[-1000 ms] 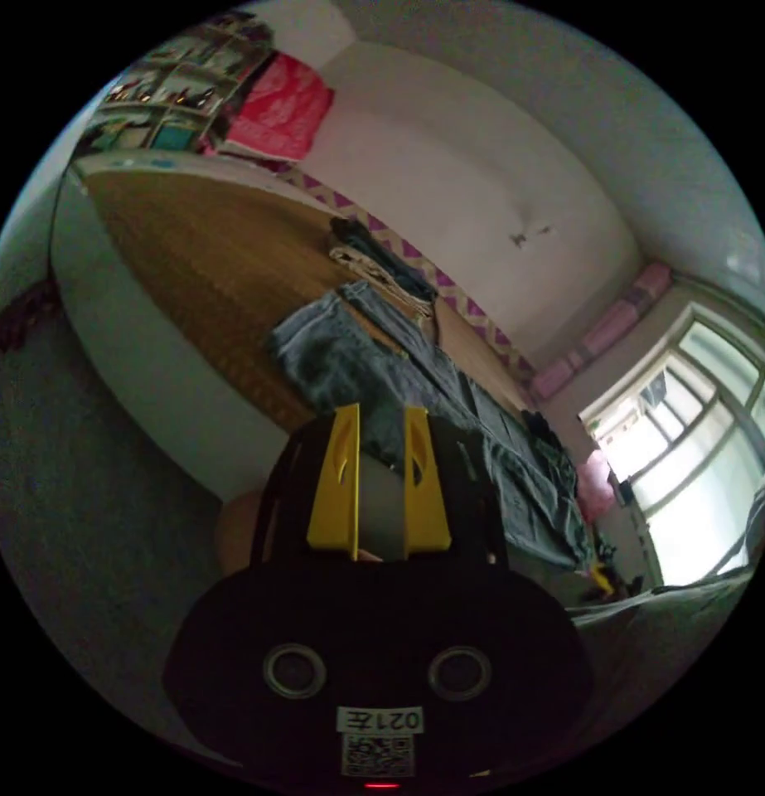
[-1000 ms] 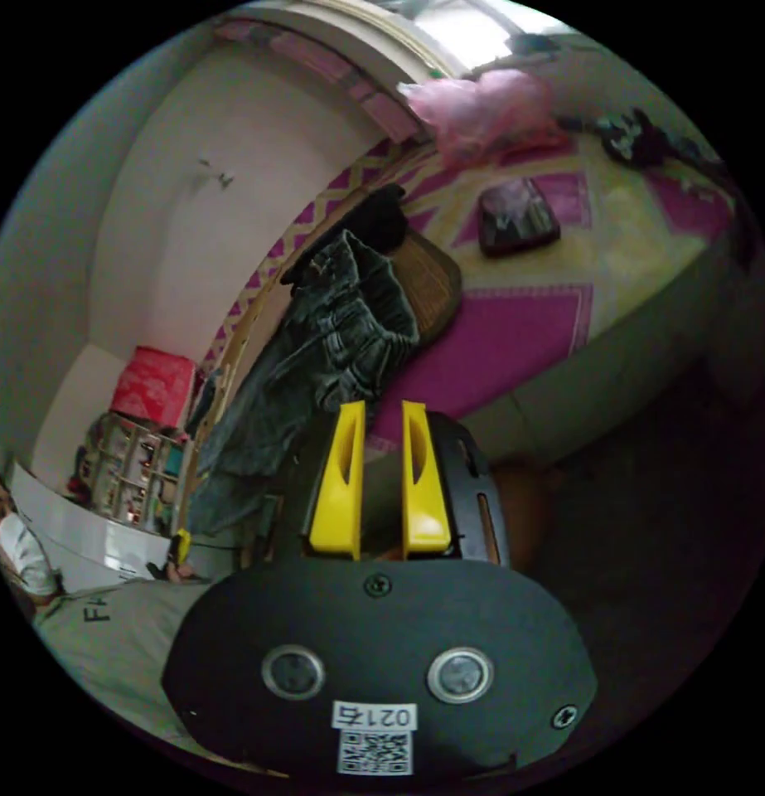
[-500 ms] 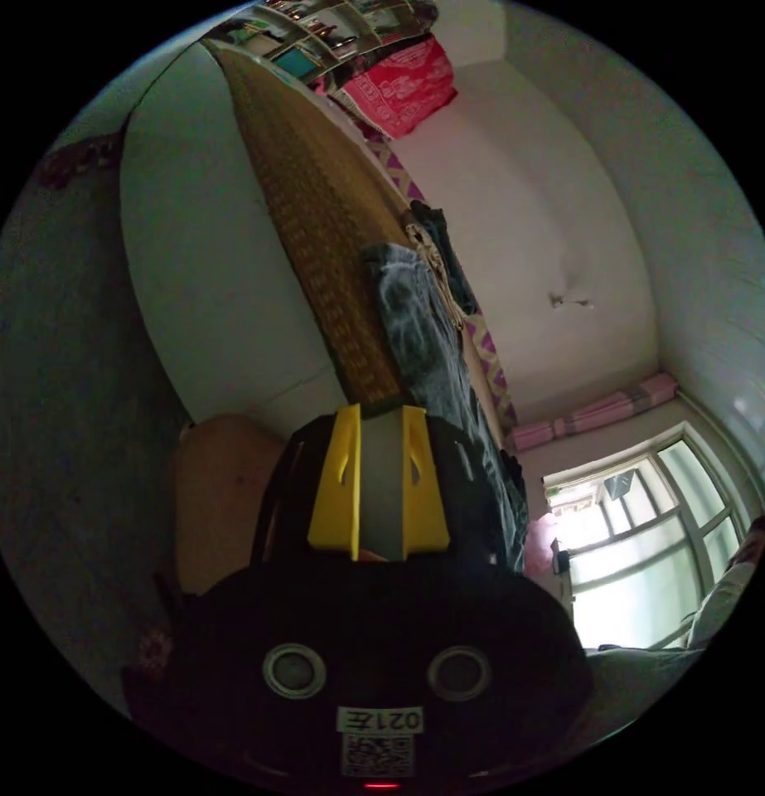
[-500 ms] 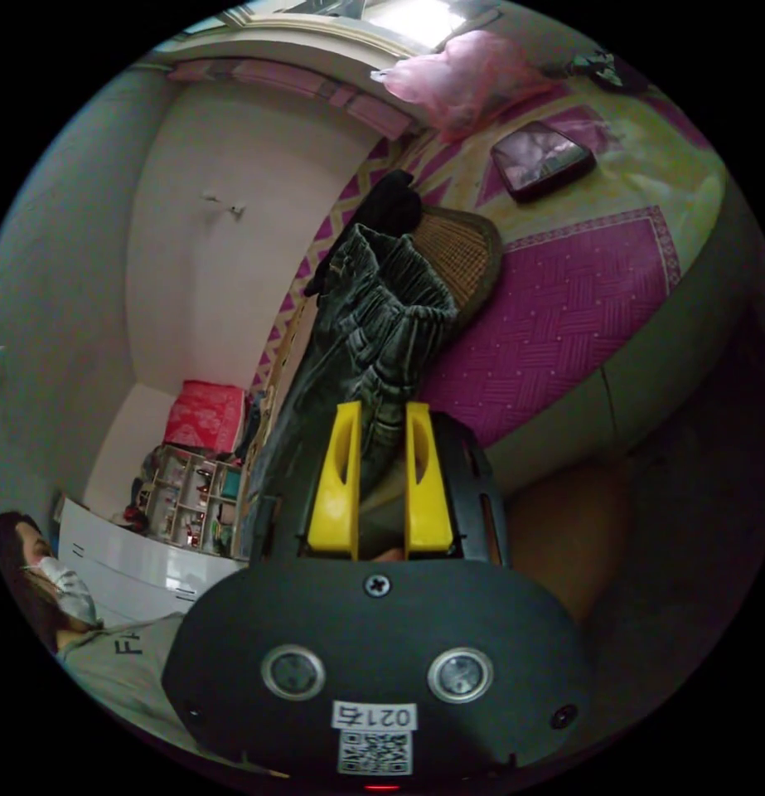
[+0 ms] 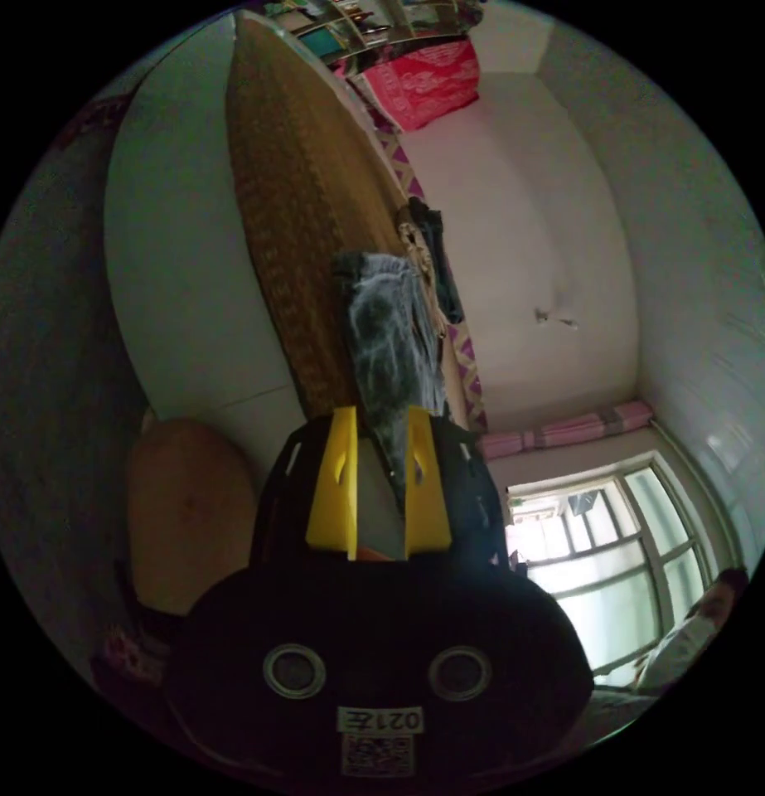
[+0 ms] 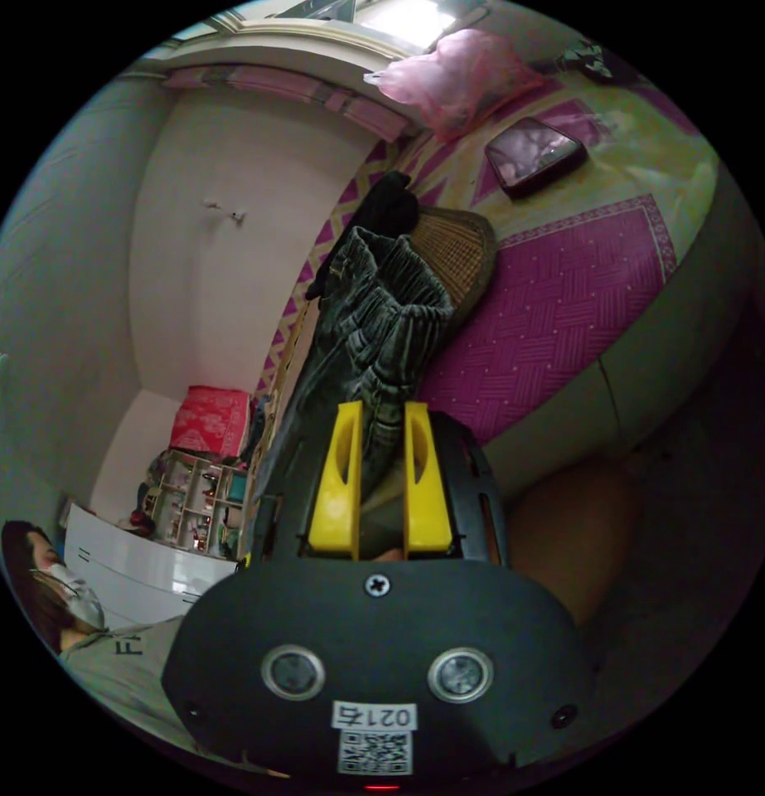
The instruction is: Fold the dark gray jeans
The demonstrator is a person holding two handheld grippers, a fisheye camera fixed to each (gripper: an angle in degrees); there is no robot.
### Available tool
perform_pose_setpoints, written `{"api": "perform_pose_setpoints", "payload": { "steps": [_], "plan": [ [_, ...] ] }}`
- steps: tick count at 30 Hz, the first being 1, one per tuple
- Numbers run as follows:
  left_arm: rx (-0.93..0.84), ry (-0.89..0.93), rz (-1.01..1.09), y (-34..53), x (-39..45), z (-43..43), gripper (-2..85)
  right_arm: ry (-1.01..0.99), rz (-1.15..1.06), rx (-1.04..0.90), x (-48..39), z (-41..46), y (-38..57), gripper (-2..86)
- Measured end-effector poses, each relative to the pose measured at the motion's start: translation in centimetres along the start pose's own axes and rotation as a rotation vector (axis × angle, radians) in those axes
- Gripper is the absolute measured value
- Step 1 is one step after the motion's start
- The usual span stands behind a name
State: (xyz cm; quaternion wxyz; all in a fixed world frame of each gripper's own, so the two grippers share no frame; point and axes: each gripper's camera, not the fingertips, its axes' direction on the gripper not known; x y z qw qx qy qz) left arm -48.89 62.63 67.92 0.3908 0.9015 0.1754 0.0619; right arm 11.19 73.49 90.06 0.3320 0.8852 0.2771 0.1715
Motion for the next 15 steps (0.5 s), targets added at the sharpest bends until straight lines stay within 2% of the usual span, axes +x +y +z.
{"api": "perform_pose_setpoints", "payload": {
  "steps": [3, 9, 15],
  "plan": [
    [-0.016, 0.0, -0.027, -0.5, 0.8, 0.5, 3.0, -0.001, -0.001, 0.005, 0.0, 0.7, 0.0, 7.9],
    [0.007, 0.161, -0.076, -0.2, 1.6, 1.7, -0.8, -0.01, 0.006, 0.01, -0.1, 2.5, 0.0, 7.6],
    [-0.053, 0.096, 0.037, -1.0, 6.4, 3.2, -1.0, -0.036, 0.027, 0.003, -1.2, 4.1, -0.6, 4.2]
  ]
}}
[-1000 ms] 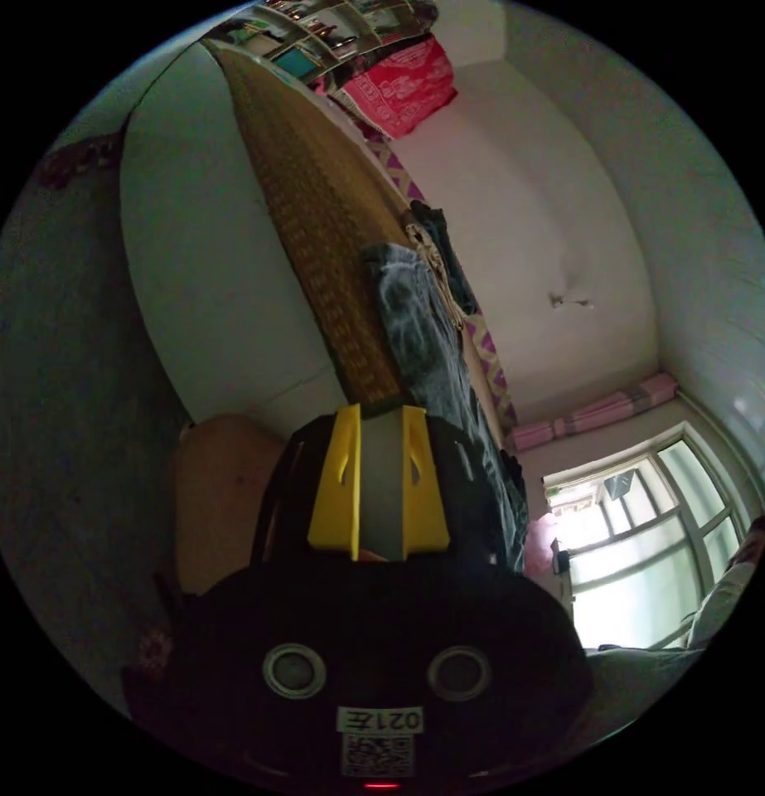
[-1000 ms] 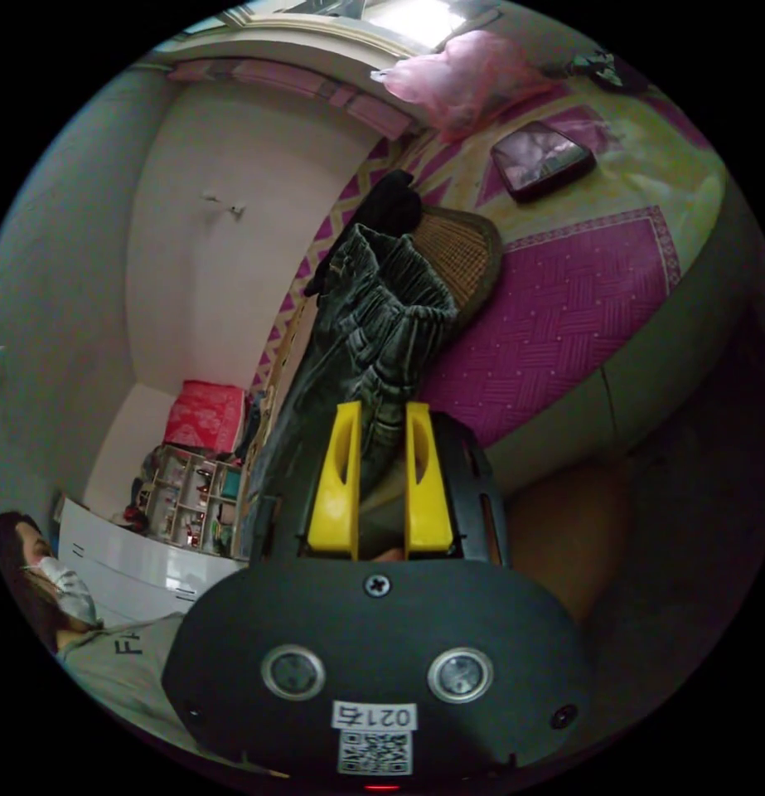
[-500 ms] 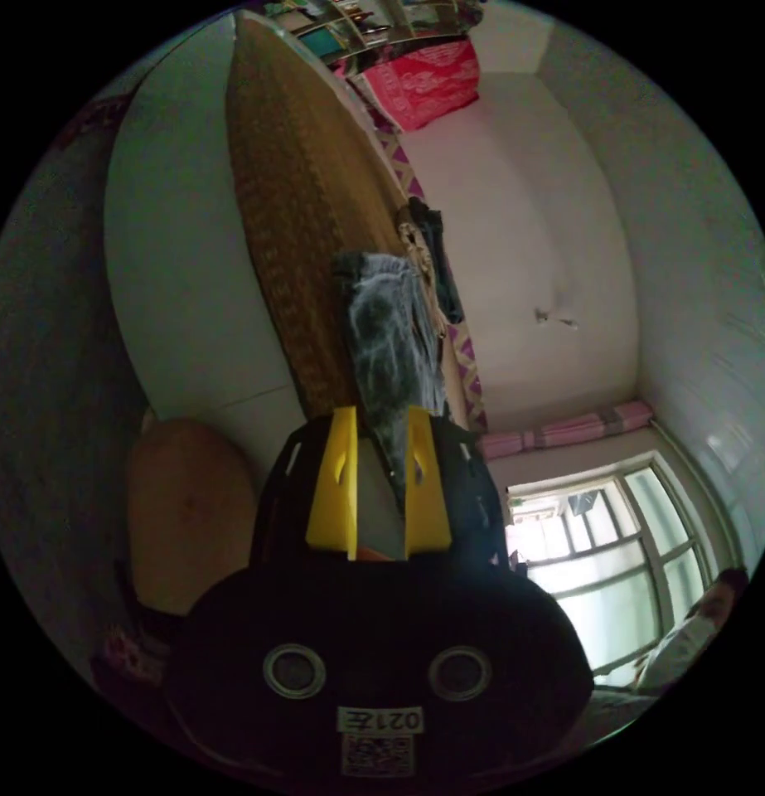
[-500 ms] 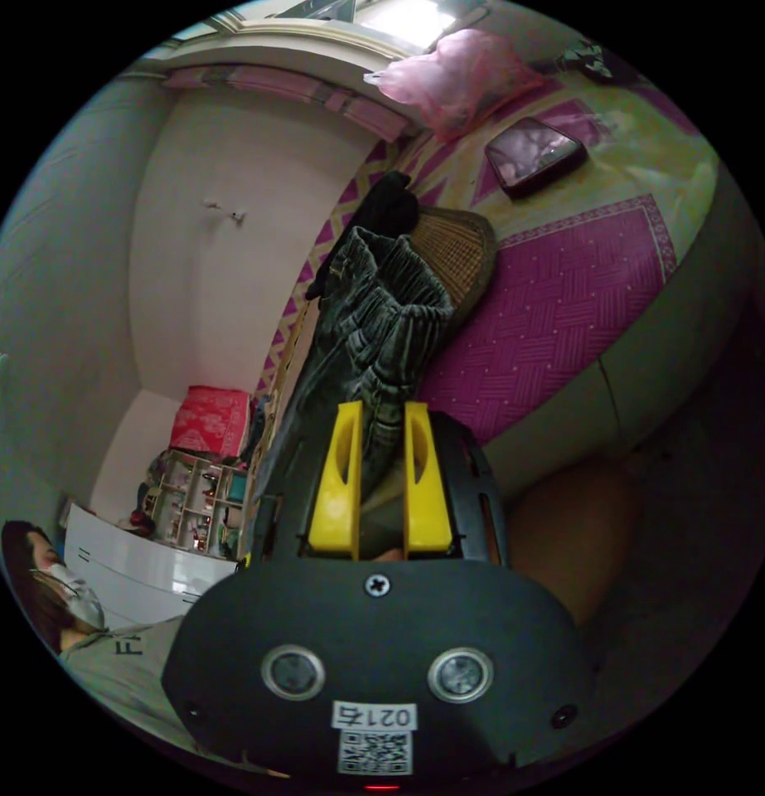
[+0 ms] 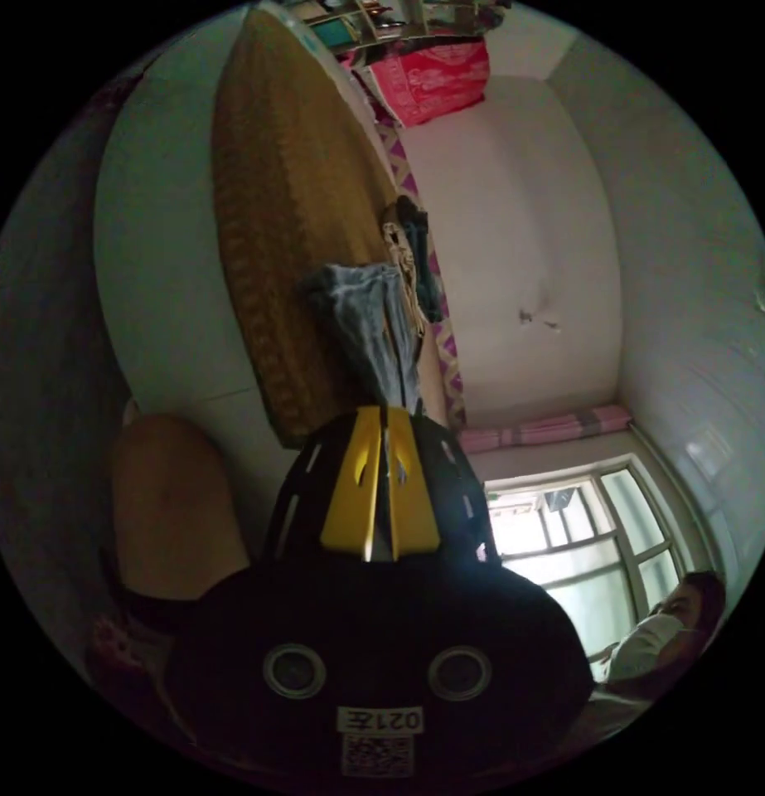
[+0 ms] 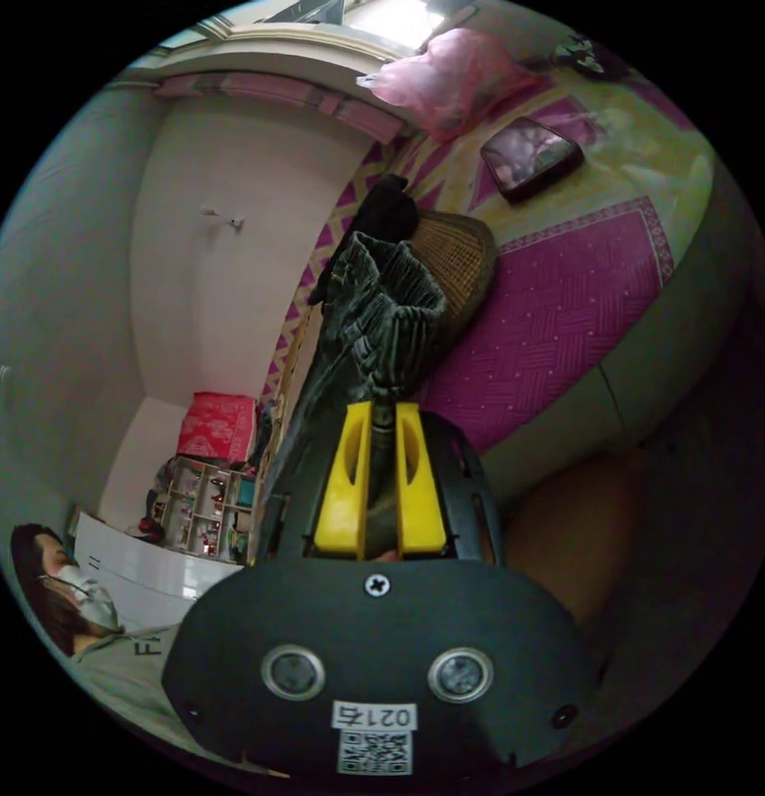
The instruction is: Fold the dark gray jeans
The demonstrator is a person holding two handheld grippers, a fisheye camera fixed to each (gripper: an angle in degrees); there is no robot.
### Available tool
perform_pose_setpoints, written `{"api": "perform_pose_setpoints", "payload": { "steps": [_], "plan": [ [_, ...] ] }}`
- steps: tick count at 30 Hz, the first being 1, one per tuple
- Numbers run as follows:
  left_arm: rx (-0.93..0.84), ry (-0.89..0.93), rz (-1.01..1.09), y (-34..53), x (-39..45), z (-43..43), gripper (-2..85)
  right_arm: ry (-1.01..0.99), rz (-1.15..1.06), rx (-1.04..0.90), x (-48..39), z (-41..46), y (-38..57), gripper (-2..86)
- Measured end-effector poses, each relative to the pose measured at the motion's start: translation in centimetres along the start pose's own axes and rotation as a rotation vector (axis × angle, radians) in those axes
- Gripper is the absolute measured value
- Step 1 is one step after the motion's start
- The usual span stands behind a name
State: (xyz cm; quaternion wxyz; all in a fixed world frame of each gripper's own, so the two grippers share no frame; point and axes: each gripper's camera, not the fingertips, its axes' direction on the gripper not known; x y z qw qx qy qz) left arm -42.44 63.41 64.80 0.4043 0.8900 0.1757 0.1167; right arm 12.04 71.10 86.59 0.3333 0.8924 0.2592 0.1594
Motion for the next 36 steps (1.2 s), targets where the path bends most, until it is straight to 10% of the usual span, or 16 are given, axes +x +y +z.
{"api": "perform_pose_setpoints", "payload": {
  "steps": [12, 22, 29, 36],
  "plan": [
    [-0.265, -0.328, 0.405, -10.0, 18.4, 17.5, -1.0, -0.224, -0.125, -0.072, -13.3, 10.8, -15.0, 1.8],
    [-0.33, -0.383, 0.334, -13.8, 14.2, 35.8, -0.8, -0.069, 0.013, -0.042, -12.5, 28.8, -22.1, 6.3],
    [-0.372, -0.387, 0.679, -6.8, 16.6, 38.2, -0.6, 0.123, -0.549, -0.235, -24.8, 35.0, -12.0, 0.0],
    [-0.394, -0.643, 0.832, -3.2, 14.8, 44.0, -0.9, 0.734, -1.069, -0.359, -29.0, 49.3, 1.7, -0.7]
  ]
}}
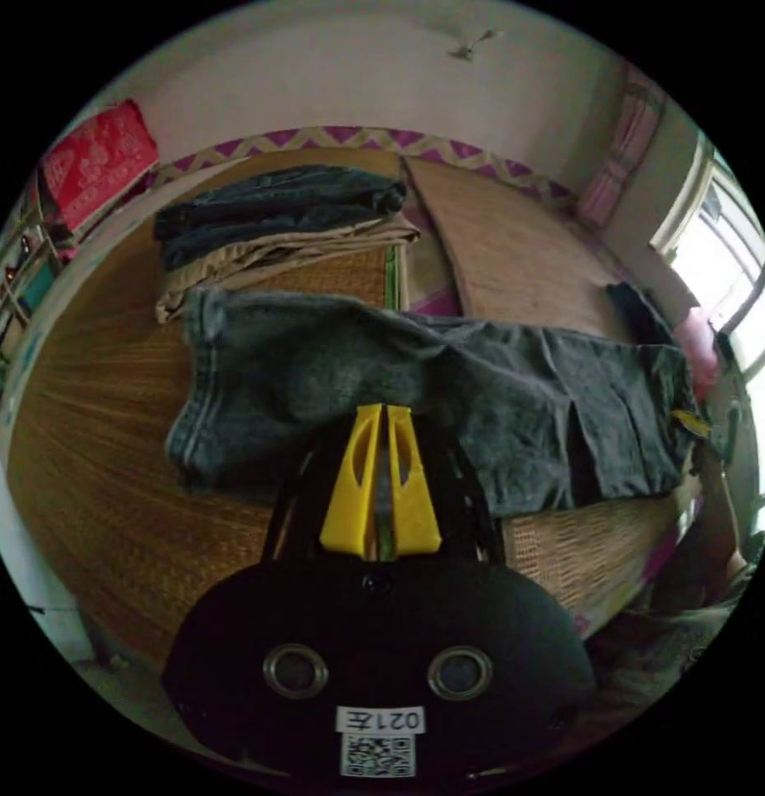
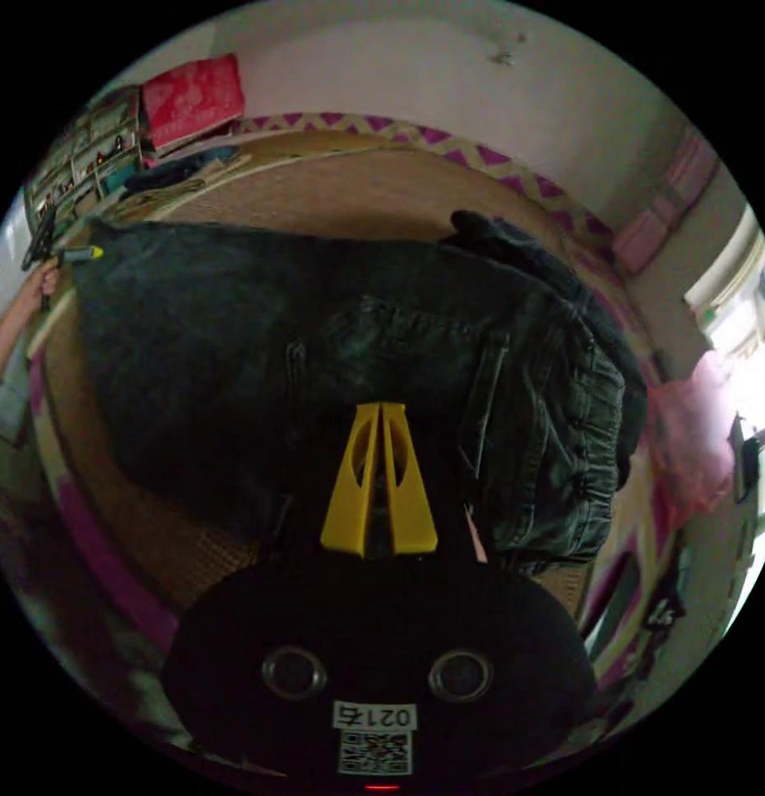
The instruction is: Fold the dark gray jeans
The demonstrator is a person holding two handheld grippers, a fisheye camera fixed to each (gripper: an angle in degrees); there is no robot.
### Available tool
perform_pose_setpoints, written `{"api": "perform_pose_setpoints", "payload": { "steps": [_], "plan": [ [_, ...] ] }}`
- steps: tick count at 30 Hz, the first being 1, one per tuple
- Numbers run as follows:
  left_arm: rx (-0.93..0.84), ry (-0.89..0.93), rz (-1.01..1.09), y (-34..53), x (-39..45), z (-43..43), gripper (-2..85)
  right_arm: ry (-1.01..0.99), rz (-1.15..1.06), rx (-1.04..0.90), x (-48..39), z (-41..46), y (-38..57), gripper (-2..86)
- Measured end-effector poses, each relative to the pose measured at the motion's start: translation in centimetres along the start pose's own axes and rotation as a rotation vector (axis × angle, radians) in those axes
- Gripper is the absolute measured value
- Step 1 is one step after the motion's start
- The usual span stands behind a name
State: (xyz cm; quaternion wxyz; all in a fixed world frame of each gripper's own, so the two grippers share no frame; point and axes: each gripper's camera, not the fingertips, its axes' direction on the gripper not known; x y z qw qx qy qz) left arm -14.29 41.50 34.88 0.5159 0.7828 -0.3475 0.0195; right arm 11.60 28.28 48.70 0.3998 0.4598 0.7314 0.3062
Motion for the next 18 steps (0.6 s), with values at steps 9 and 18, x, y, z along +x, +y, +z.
{"api": "perform_pose_setpoints", "payload": {
  "steps": [9, 18],
  "plan": [
    [0.126, 0.07, -0.236, 0.5, -4.0, 0.7, -0.5, -0.094, 0.063, 0.019, -2.3, 1.2, -1.5, -0.5],
    [0.129, 0.482, -0.642, 6.6, -6.2, 4.8, 13.5, -0.027, 0.058, 0.017, -5.2, 1.6, -2.0, -0.5]
  ]
}}
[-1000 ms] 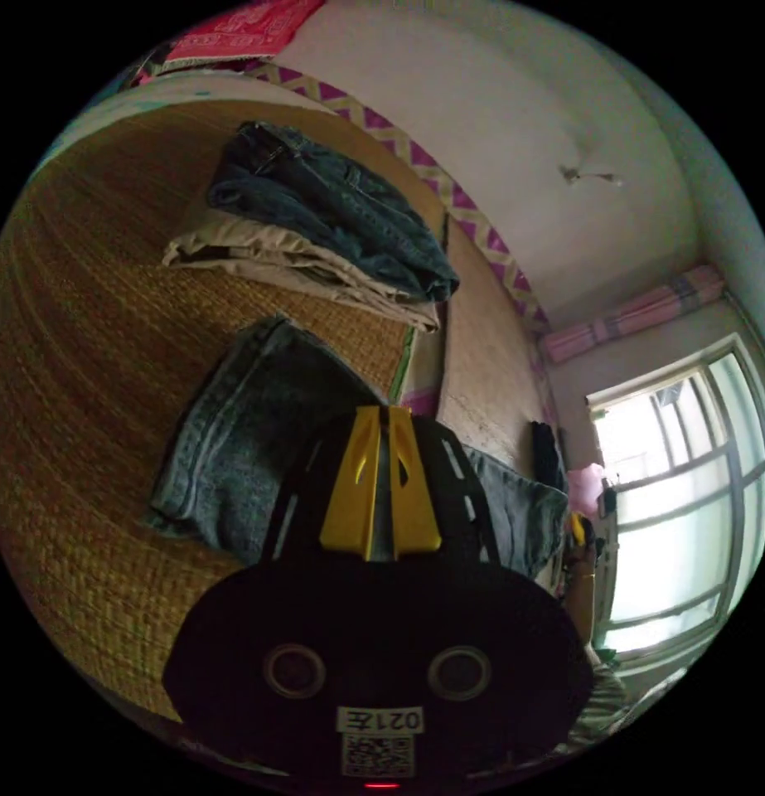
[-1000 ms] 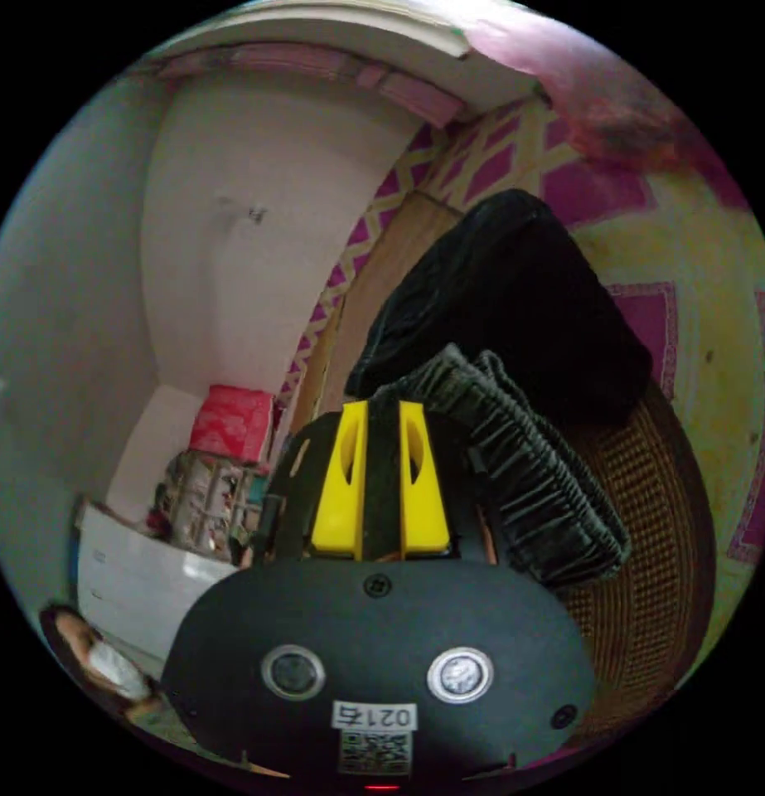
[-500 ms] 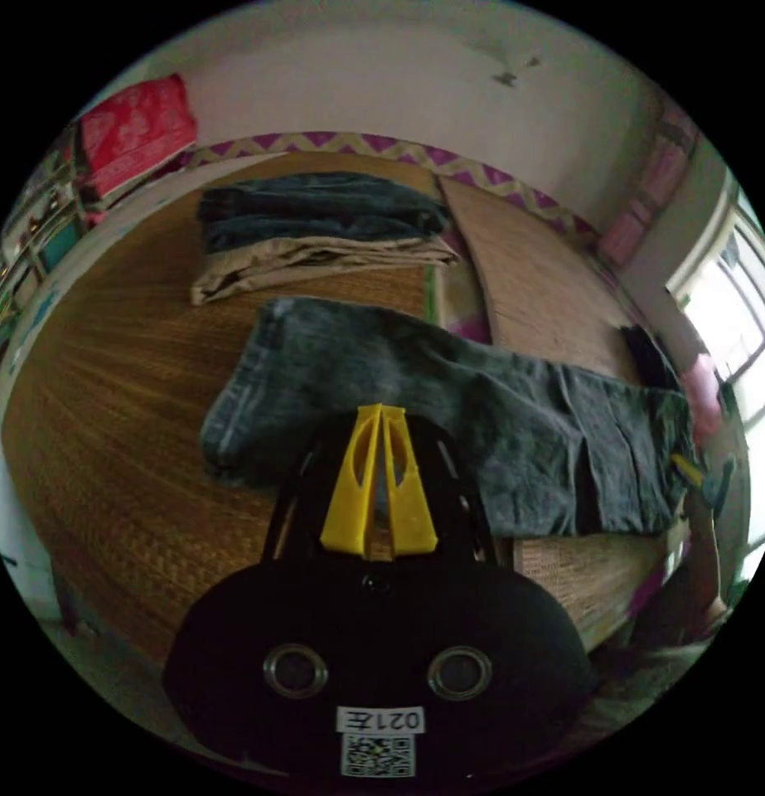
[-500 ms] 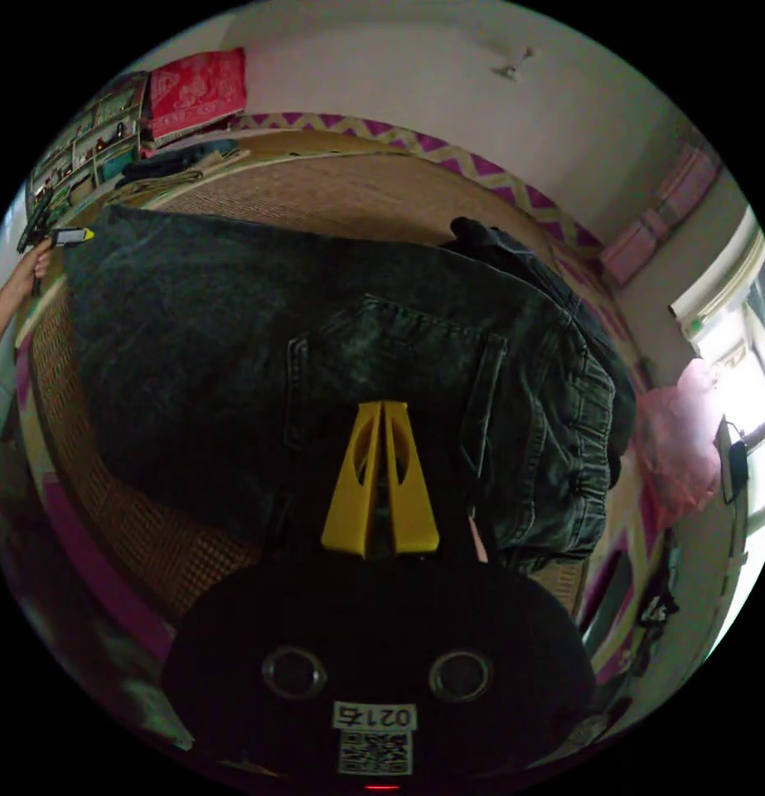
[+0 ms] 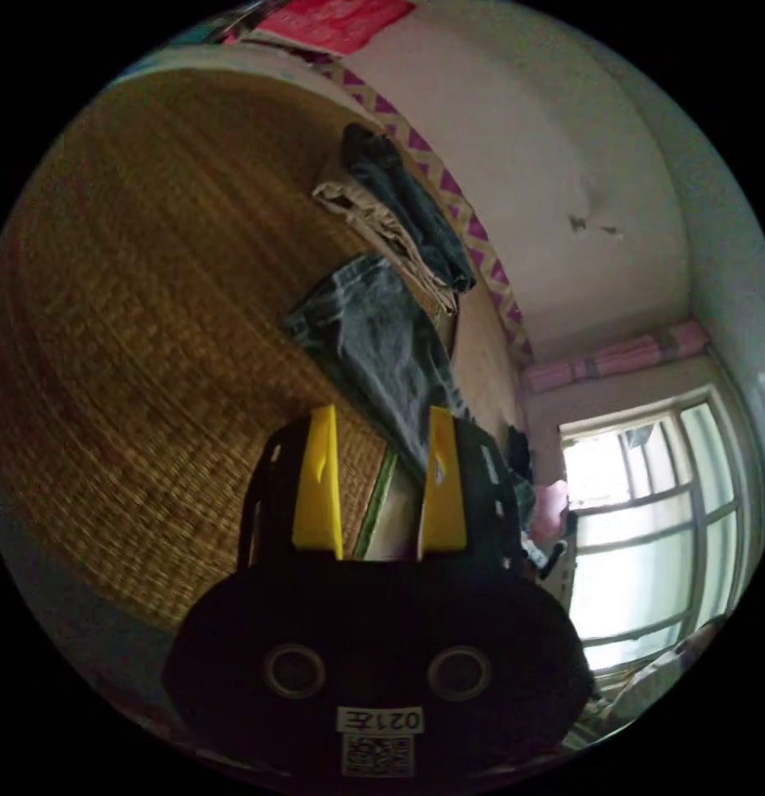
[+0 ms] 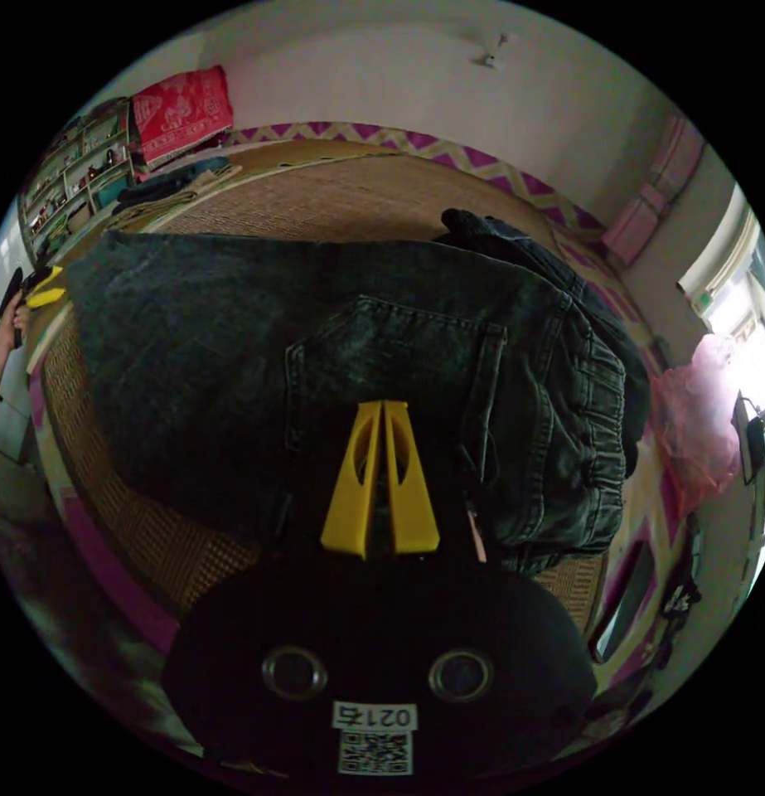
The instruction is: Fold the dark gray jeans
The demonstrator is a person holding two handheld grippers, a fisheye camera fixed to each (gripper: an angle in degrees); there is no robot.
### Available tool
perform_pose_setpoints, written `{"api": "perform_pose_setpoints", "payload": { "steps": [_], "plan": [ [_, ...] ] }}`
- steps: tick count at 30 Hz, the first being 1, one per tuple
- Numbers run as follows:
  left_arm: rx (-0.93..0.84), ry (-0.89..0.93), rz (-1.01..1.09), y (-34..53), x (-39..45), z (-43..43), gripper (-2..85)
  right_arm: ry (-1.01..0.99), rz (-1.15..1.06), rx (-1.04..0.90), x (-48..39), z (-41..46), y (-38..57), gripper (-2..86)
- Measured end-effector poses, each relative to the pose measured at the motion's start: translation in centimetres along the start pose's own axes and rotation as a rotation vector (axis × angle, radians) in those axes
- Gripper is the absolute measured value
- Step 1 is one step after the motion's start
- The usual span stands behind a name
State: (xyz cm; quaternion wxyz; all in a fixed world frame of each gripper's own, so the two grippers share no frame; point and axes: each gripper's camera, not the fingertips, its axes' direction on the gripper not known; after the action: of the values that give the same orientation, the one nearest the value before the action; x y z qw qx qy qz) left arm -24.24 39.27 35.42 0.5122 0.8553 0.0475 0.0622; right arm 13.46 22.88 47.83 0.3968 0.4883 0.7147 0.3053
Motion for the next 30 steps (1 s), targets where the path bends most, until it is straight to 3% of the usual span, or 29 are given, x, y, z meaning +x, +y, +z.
{"api": "perform_pose_setpoints", "payload": {
  "steps": [9, 13, 16, 20, 25, 30],
  "plan": [
    [0.068, -0.078, -0.048, 0.2, -0.7, 7.0, 10.6, -0.055, 0.059, 0.002, 1.3, -0.1, 1.0, -0.6],
    [0.137, -0.113, -0.099, 1.1, -1.8, 9.3, 1.6, -0.047, 0.056, 0.002, 1.7, -0.3, 1.7, -0.6],
    [0.167, -0.019, -0.092, 2.4, -2.3, 10.5, -0.3, -0.065, 0.064, 0.004, 2.7, -0.6, 2.4, -0.6],
    [0.206, -0.006, 0.089, 5.0, 2.6, 11.1, -0.9, -0.17, 0.13, 0.046, 6.0, -1.7, 4.1, -0.6],
    [0.228, -0.029, 0.409, 11.2, 13.0, 15.0, -0.9, -0.149, 0.166, 0.238, 8.6, -7.6, 8.6, -0.4],
    [0.126, -0.019, 0.724, 21.7, 22.0, 26.4, -0.9, -0.194, 0.212, 0.338, 10.9, -11.9, 15.7, 2.0]
  ]
}}
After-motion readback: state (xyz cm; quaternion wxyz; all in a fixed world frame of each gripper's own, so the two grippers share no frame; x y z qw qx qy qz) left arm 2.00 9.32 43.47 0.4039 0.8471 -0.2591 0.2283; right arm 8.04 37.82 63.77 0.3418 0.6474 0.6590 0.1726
